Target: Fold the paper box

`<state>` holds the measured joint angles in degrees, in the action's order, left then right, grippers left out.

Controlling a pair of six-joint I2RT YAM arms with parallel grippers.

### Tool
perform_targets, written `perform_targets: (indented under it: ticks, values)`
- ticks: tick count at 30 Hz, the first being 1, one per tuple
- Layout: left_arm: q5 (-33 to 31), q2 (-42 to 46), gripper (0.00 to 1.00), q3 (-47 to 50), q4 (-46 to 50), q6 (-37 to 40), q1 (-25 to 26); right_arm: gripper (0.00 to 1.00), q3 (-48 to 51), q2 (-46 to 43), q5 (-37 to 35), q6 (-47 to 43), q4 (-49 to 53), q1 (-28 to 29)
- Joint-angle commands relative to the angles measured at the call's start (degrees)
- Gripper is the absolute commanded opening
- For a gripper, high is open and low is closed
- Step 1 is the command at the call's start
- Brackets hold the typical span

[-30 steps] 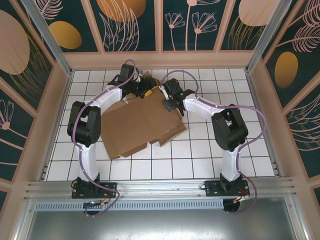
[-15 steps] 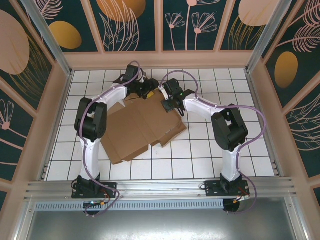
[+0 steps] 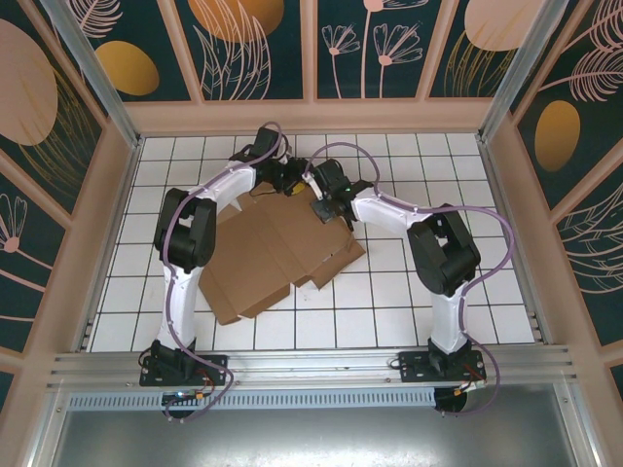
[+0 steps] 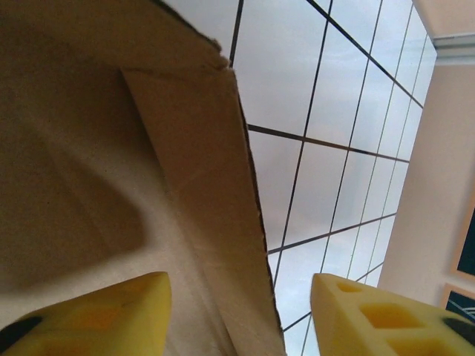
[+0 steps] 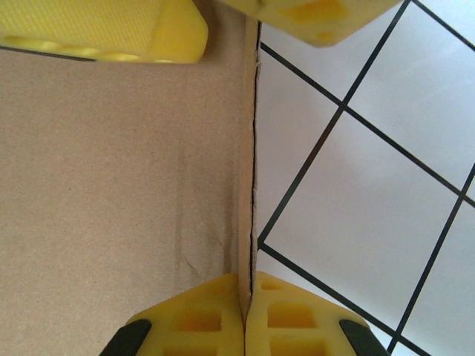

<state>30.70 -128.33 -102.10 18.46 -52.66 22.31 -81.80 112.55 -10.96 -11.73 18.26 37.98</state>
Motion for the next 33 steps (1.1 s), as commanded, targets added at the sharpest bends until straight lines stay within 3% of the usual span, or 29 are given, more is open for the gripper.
perform_targets:
  ticks: [1,10,14,20,26,33]
  values:
    - [-0.8,-0.6,0.44,-2.3,2.4,1.3,0.4,0.0,0.5,-2.0,-3.7,-1.6,-1.7,0.9]
    - [-0.9,-0.5,0.05,-2.2,1.5,0.9,0.4,0.03,2.4,-4.4,-8.4,-2.8,-3.9,2.2]
    - [-0.5,1.2,0.02,-1.6,-0.1,-0.6,-0.1,0.18,4.1,-8.9,-13.6,-1.9,-6.8,3.0]
    - [2.8,5.4,0.01,4.8,-10.5,-7.2,-1.2,0.35,8.5,-19.8,-8.7,7.8,-10.2,3.2]
    - [3.5,6.6,0.0,9.6,-19.5,-14.9,-2.3,0.24,15.0,-25.4,9.7,16.5,-14.3,6.6]
    - [4.2,6.1,0.0,12.7,-26.9,-22.8,-3.2,0.03,16.6,-17.2,14.5,16.7,-14.4,13.9]
